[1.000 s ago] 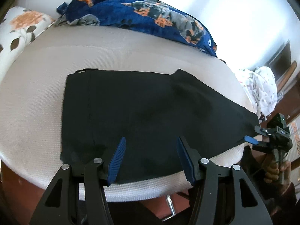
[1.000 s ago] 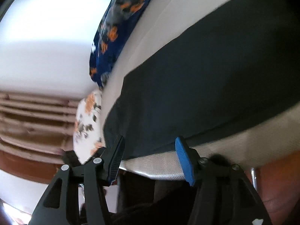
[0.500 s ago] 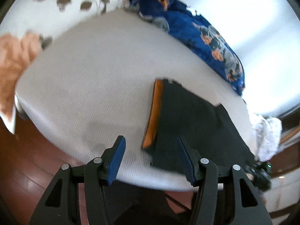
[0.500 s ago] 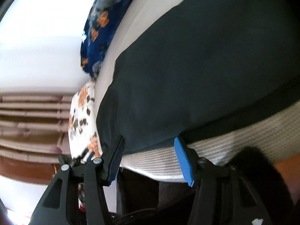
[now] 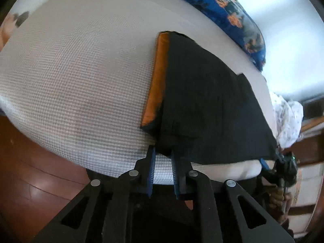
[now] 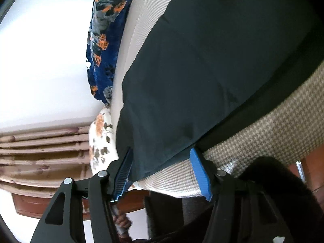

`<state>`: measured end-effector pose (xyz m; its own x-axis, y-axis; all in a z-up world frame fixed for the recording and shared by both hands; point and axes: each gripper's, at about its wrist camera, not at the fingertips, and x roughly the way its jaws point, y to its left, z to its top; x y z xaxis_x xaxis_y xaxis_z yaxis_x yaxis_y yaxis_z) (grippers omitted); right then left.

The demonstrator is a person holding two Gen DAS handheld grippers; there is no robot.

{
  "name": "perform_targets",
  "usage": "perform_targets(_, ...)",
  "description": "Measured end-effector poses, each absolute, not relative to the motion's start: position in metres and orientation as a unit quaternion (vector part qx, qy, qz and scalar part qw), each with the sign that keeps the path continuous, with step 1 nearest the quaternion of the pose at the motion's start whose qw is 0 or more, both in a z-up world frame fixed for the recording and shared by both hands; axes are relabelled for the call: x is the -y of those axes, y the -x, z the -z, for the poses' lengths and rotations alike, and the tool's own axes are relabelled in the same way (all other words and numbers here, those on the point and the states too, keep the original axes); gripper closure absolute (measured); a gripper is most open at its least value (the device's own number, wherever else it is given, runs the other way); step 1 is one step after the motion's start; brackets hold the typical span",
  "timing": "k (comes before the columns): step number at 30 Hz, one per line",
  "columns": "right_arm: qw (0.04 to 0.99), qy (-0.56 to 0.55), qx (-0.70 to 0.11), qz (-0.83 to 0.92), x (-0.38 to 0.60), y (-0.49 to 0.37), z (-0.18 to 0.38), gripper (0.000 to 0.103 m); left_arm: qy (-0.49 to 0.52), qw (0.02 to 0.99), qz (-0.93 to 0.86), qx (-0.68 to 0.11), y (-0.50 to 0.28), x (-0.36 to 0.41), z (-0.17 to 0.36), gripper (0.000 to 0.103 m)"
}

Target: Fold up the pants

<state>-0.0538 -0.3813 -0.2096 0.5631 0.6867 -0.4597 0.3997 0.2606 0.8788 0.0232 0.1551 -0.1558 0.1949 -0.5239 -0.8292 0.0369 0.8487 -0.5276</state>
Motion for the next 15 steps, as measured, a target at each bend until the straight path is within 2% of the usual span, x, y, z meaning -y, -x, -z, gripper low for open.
perform_targets(8,0.648,-0.603,-0.452,-0.115,0.382,0.055,0.208,0.044,0.236,0.75,0.188,-0.589,-0.025,-0.165,0.145,0.09)
perform_targets(13,0.649,-0.599,-0.453,-0.119,0.381,0.055,0.208,0.04,0.265,0.728,0.182,-0.606,-0.031,-0.171,0.153,0.055)
perform_targets(15,0.648,-0.601,-0.452,-0.12,0.381,0.056,0.208,0.039,0.26,0.72,0.172,-0.62,-0.032,-0.168,0.159,0.053)
